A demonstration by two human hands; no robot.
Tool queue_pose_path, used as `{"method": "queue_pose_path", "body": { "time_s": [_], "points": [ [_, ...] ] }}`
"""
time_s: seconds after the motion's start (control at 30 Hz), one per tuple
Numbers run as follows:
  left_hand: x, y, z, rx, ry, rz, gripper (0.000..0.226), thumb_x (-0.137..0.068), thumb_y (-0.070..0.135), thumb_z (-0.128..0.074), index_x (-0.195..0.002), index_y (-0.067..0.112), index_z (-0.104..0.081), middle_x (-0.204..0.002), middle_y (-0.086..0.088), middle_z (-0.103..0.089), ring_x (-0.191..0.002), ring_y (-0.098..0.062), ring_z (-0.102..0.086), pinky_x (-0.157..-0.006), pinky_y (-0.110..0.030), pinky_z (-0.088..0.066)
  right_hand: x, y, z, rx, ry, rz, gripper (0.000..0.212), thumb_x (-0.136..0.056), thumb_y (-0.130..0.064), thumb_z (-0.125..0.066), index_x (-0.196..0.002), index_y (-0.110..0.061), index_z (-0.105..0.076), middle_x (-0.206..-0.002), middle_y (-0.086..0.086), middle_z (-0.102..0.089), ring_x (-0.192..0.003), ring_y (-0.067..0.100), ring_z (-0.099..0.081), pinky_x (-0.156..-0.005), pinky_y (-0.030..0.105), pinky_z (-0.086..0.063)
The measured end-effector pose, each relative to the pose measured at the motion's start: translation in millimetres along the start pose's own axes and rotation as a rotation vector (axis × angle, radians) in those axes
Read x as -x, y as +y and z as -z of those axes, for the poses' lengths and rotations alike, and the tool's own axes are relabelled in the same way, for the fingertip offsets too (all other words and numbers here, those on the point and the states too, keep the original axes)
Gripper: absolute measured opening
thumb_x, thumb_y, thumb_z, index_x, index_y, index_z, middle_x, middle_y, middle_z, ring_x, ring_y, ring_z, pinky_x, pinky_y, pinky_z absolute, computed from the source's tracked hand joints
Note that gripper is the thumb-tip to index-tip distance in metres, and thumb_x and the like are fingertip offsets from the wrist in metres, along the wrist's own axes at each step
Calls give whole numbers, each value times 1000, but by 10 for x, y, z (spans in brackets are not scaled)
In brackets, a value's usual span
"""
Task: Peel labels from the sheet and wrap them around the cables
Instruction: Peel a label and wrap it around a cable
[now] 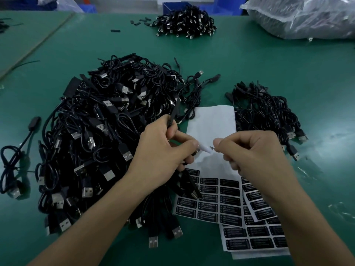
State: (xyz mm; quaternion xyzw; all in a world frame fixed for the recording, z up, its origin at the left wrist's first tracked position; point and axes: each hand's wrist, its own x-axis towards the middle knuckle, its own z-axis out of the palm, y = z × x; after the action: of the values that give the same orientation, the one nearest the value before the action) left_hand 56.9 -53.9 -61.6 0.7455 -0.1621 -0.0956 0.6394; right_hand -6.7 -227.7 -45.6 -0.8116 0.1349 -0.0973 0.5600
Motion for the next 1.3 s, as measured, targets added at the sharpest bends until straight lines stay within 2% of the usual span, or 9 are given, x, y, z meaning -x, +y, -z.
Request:
{"method": "queue_pose_path", "body": {
  "time_s": [0.23, 0.4, 0.53, 0.6, 0.73, 0.83, 0.97, 1.1, 1.3],
  "points": [
    [12, -1, -30, -57, 27, -107, 50, -84, 3, -76, -73, 18, -30, -81, 2, -77, -52, -18, -68, -43, -20, -46, 13, -44, -95, -170, -81, -236, 22, -83, -32, -71, -69, -17, -78, -54, -1, -63, -42, 7, -49, -35, 15, -29],
    [25, -6, -33, -109, -4, -163, 45, -82, 4, -79, -79, -2, -34, -79, 7, -77, -56, -22, -69, -48, -20, -50, 8, -52, -97, -226, -110, -320, 24, -73, -34, -73, -67, -11, -77, -54, 0, -61, -41, 8, -47, -32, 16, -27],
    [60, 11, -55, -113, -23, -198, 49, -79, 5, -80, -75, 0, -32, -80, 8, -77, -58, -36, -63, -53, -50, -56, -6, -40, -81, -295, -130, -339, 23, -74, -29, -76, -63, -9, -76, -55, 2, -61, -42, 8, -47, -32, 16, -28],
    [75, 23, -63, -119, -34, -199, 51, -77, 8, -80, -71, 10, -29, -80, 9, -77, -60, -38, -62, -54, -54, -54, -15, -31, -77, -294, -126, -308, 19, -72, -25, -77, -58, -13, -75, -55, 1, -60, -42, 8, -46, -33, 16, -29],
    [74, 25, -55, -96, -34, -198, 54, -77, 16, -84, -71, 11, -30, -77, 4, -75, -58, -34, -62, -53, -45, -55, -26, -2, -78, -296, -100, -224, 18, -76, -14, -72, -58, -14, -75, -52, 0, -59, -43, 7, -45, -37, 15, -31],
    [75, 45, -58, -97, -11, -171, 51, -77, 39, -78, -69, 20, -31, -66, 0, -67, -53, -33, -57, -50, -44, -53, -27, 6, -73, -338, -90, -185, 9, -71, -14, -70, -67, -12, -77, -55, 0, -58, -45, 7, -44, -39, 16, -33],
    [53, 40, -65, -18, -22, -132, 39, -95, 39, -49, -67, 16, -37, -56, 6, -37, -47, -9, -33, -47, -13, -37, -30, 17, -70, -351, -73, -165, 17, -82, -8, -72, -70, -18, -79, -57, -1, -60, -48, 7, -46, -43, 15, -36],
    [26, 27, -32, 1, -26, -55, 41, -97, 38, -30, -70, 10, -44, -55, 12, -39, -47, -2, -34, -45, -13, -32, -30, -6, -75, -383, -57, -141, 13, -80, -10, -73, -71, -17, -80, -57, 0, -56, -49, 9, -42, -43, 15, -35],
    [-15, 13, -29, 61, -39, -63, 34, -97, 33, -44, -75, 15, -63, -56, 8, -38, -46, -5, -30, -43, -12, -28, -24, -23, -68, -427, -38, -136, 16, -82, -6, -74, -71, -17, -80, -59, 3, -54, -52, 11, -40, -42, 17, -33]
  ]
}}
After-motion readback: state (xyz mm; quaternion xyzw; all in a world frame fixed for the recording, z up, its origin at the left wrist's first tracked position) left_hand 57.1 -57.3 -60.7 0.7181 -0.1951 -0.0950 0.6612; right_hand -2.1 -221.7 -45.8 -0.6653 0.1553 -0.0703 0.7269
